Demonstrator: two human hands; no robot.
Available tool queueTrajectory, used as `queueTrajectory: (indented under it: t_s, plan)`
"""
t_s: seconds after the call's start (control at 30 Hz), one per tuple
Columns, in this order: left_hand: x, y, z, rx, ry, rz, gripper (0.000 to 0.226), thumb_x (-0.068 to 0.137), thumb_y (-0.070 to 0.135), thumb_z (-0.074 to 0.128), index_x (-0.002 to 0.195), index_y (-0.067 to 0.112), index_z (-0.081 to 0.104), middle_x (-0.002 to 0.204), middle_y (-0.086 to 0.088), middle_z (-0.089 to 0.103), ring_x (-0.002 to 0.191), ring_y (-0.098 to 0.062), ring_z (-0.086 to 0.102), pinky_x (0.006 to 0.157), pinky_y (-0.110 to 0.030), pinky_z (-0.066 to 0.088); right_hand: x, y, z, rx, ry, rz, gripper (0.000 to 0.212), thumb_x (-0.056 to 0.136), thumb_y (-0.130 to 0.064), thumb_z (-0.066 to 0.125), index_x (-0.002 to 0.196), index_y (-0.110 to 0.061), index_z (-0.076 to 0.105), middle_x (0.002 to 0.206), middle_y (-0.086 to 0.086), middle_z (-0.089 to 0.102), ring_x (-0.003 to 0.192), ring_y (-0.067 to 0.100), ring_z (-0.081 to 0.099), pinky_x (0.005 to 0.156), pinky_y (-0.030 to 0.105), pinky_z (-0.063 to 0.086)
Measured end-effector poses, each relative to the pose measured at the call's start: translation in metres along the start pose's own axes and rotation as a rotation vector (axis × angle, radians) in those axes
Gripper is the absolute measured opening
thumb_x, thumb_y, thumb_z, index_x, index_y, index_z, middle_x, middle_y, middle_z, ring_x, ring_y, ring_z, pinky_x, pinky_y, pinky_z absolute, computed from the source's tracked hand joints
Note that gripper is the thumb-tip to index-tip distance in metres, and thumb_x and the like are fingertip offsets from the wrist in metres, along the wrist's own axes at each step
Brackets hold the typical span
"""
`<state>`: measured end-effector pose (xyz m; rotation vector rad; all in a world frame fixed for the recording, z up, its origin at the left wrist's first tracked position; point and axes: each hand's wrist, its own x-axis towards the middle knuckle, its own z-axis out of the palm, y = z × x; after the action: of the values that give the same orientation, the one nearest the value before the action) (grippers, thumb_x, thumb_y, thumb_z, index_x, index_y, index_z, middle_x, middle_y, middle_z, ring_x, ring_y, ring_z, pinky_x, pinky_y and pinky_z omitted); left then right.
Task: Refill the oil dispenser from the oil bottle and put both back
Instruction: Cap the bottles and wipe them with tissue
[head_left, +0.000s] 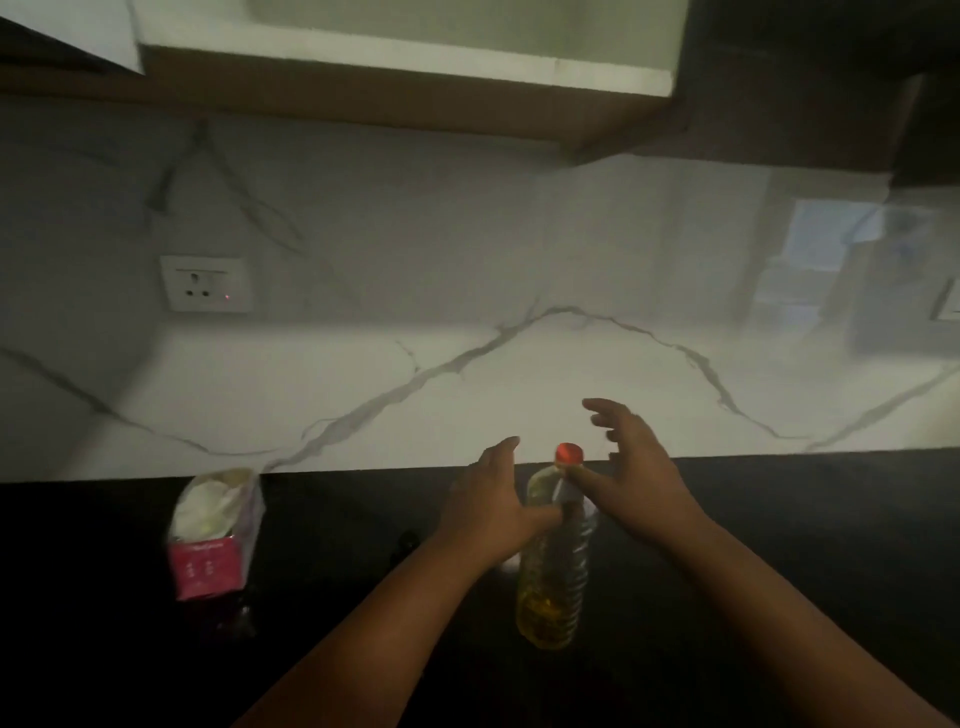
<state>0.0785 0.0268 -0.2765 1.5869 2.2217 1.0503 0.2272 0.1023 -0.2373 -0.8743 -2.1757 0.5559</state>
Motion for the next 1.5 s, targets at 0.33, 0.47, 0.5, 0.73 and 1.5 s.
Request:
queueTrajectory:
  t_s: [0.33, 0.47, 0.5, 0.73, 1.5]
  plan:
    - [-0.069, -0.036, -0.06, 0.09, 0.332, -0.294, 0.096, 0.074, 0.074, 0.064, 0.151, 0.034, 0.025, 0.159, 0.006, 0.029, 0.145, -0.019, 0.031, 0.115, -0.044, 0.034, -0.01, -0.064, 0.022, -0.073, -0.048, -0.428, 0.056, 0.085, -0.041, 0.064, 0.136, -0.031, 0.043, 0.138, -0.005, 0.044, 0.129, 0.014, 0.029, 0.095, 0.023, 0.024]
    - [-0.095, -0.069, -0.091, 0.121, 0.403, -0.437, 0.099, 0.071, 0.073, 0.068, 0.151, 0.029, 0.028, 0.157, 0.002, 0.036, 0.143, -0.019, 0.036, 0.114, -0.044, 0.037, -0.013, -0.096, 0.058, 0.04, -0.152, -0.527, 0.046, 0.087, -0.043, 0.062, 0.13, -0.035, 0.047, 0.135, -0.01, 0.047, 0.127, 0.009, 0.033, 0.094, 0.02, 0.027]
    - [-0.099, -0.079, -0.099, 0.119, 0.419, -0.476, 0.101, 0.067, 0.076, 0.068, 0.15, 0.03, 0.03, 0.154, 0.002, 0.04, 0.14, -0.02, 0.04, 0.111, -0.045, 0.041, -0.012, -0.103, 0.068, 0.044, -0.189, -0.549, 0.042, 0.088, -0.043, 0.061, 0.128, -0.035, 0.048, 0.133, -0.011, 0.049, 0.124, 0.008, 0.036, 0.093, 0.02, 0.028]
    - [-0.11, -0.16, -0.144, 0.11, 0.432, -0.698, 0.106, 0.068, 0.066, 0.075, 0.152, 0.024, 0.025, 0.152, -0.003, 0.039, 0.138, -0.026, 0.041, 0.111, -0.045, 0.036, 0.012, -0.146, 0.17, -0.015, -0.451, -0.571, 0.026, 0.093, -0.028, 0.057, 0.118, -0.026, 0.059, 0.12, -0.005, 0.059, 0.109, 0.01, 0.054, 0.084, 0.016, 0.036]
    - [-0.032, -0.325, -0.168, 0.584, -0.052, -0.593, 0.111, 0.073, 0.086, 0.048, 0.156, 0.029, 0.001, 0.165, -0.008, 0.002, 0.151, -0.033, 0.008, 0.118, -0.053, 0.022, 0.096, -0.176, 0.389, -0.573, -0.618, -0.702, 0.03, 0.094, -0.027, 0.054, 0.121, -0.017, 0.06, 0.125, 0.009, 0.058, 0.12, 0.025, 0.049, 0.103, 0.042, 0.037]
